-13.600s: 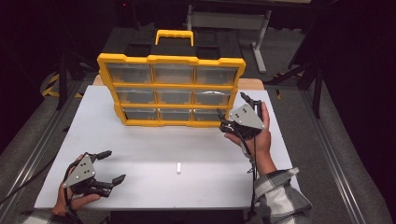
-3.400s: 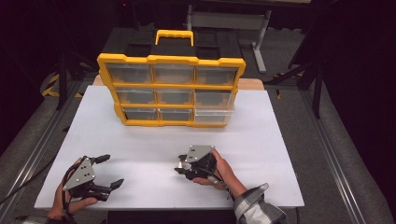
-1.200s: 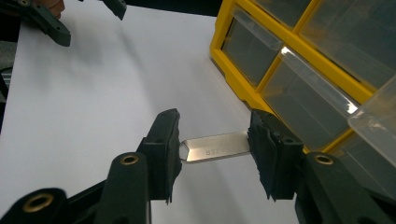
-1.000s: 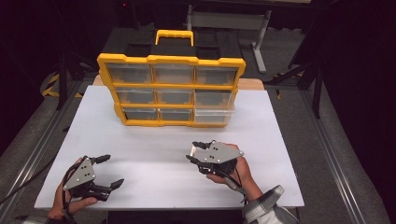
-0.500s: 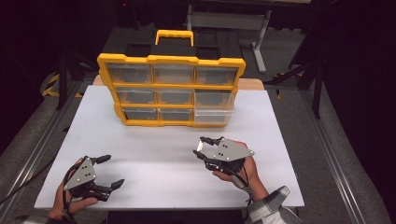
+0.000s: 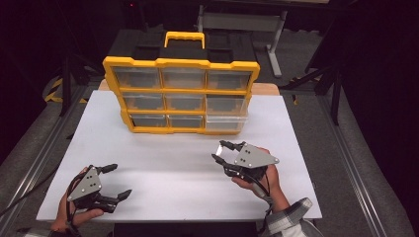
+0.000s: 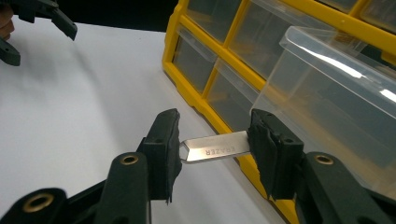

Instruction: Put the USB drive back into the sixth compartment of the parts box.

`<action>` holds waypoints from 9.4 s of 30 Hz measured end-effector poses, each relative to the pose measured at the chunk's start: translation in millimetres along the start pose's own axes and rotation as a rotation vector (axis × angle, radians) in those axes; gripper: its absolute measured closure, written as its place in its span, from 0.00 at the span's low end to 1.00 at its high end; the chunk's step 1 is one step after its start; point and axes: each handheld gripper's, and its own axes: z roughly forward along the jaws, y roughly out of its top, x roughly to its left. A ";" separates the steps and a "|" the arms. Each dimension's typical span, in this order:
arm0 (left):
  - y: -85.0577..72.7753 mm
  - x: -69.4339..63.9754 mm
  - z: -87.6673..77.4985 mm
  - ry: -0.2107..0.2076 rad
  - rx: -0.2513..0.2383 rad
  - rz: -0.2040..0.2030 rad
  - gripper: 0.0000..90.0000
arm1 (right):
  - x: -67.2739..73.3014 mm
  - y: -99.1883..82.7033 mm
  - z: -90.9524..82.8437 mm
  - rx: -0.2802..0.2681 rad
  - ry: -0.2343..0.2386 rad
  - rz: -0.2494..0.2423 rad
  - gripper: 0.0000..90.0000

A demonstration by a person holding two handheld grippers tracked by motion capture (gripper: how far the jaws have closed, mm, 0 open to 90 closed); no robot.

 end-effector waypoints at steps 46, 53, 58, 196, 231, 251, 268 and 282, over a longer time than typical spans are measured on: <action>0.0 0.1 -0.5 0.006 -0.015 -0.006 0.09 | -37.6 20.9 -27.9 -0.041 -0.179 -0.024 0.60; 0.2 -0.3 -0.2 0.007 -0.016 -0.007 0.09 | -51.8 32.1 -25.4 -0.026 -0.209 -0.041 0.60; -0.1 0.5 -0.6 0.007 -0.016 -0.007 0.09 | -61.1 39.1 -20.7 -0.020 -0.223 -0.045 0.60; 0.5 0.3 -1.7 0.003 -0.024 -0.004 0.09 | -34.0 8.6 -19.1 -0.028 -0.229 0.158 0.89; 2.2 -1.5 -2.2 0.002 -0.034 0.001 0.09 | -7.2 -38.3 -19.2 0.008 -0.188 0.129 0.96; 1.4 -1.1 -1.0 -0.004 -0.029 -0.003 0.09 | 10.6 -74.2 -16.2 0.058 -0.151 0.161 0.46; 0.0 1.1 0.0 -0.001 -0.030 -0.013 0.09 | 9.2 -80.5 -15.2 0.061 -0.210 0.174 0.18; 0.4 1.7 -0.2 0.000 -0.032 -0.015 0.10 | 12.1 -80.9 -12.2 0.054 -0.173 0.182 0.25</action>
